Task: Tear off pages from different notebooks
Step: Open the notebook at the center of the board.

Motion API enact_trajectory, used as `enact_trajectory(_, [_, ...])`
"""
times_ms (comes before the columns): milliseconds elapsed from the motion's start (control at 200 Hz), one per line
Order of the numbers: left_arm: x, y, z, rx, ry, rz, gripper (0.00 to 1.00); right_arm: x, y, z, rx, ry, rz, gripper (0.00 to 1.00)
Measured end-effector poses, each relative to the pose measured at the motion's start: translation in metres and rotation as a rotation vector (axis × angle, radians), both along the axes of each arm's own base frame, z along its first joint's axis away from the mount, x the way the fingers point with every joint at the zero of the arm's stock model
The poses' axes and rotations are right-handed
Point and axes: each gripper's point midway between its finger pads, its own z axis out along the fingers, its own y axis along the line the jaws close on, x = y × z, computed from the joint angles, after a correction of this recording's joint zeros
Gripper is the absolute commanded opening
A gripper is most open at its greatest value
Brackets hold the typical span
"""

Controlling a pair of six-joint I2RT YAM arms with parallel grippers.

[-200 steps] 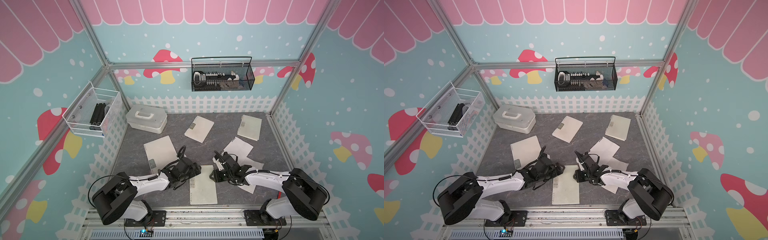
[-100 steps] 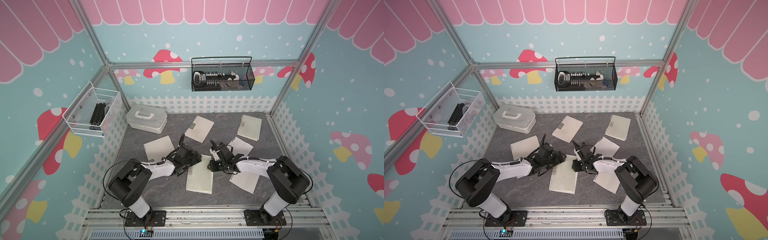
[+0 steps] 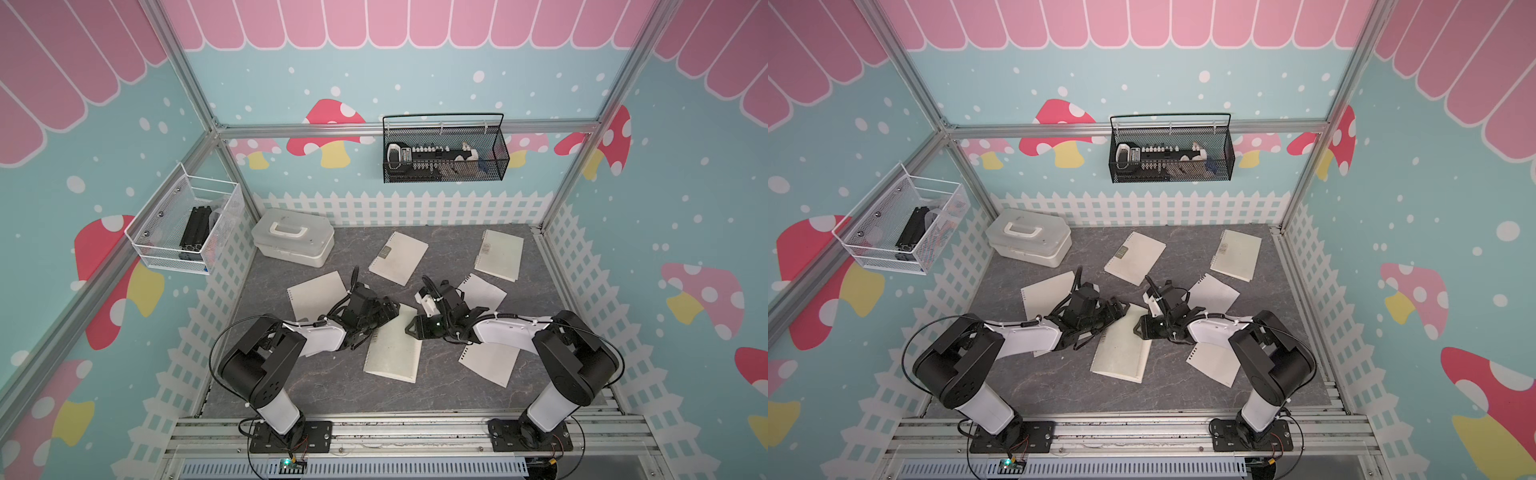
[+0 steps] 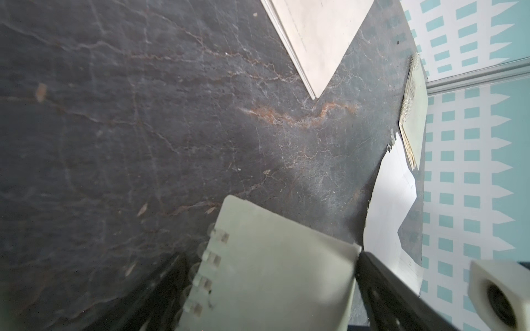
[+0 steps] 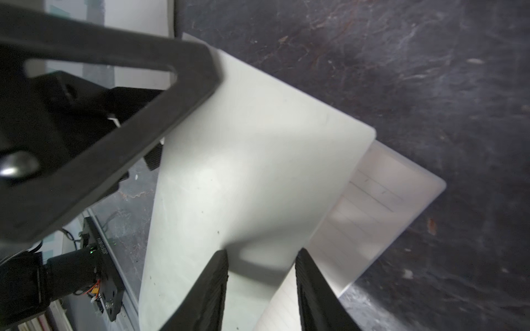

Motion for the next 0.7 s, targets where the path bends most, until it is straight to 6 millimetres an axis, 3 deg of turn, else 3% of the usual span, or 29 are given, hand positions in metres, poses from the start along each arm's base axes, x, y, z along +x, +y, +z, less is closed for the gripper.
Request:
enact_trajectory(120, [-0.003,0.004,0.001,-0.021,0.002,0.029,0.94,-0.005,0.011,0.015,0.107,0.013,0.007,0.54])
enact_trajectory(260, [-0.008,0.007,0.002,-0.037,0.013,0.05,0.95,-0.008,0.021,0.027,0.211,0.018,0.016,0.55])
enact_trajectory(425, [-0.013,0.004,0.002,-0.057,0.027,0.046,0.96,-0.005,0.031,0.045,0.302,0.005,0.015,0.54])
enact_trajectory(515, [-0.015,0.005,0.003,-0.063,0.032,0.05,0.97,-0.003,0.033,0.052,0.33,-0.002,0.01,0.46])
enact_trajectory(695, [-0.026,0.022,0.004,-0.045,0.06,0.065,0.99,-0.002,0.034,0.055,0.331,-0.001,0.005,0.46])
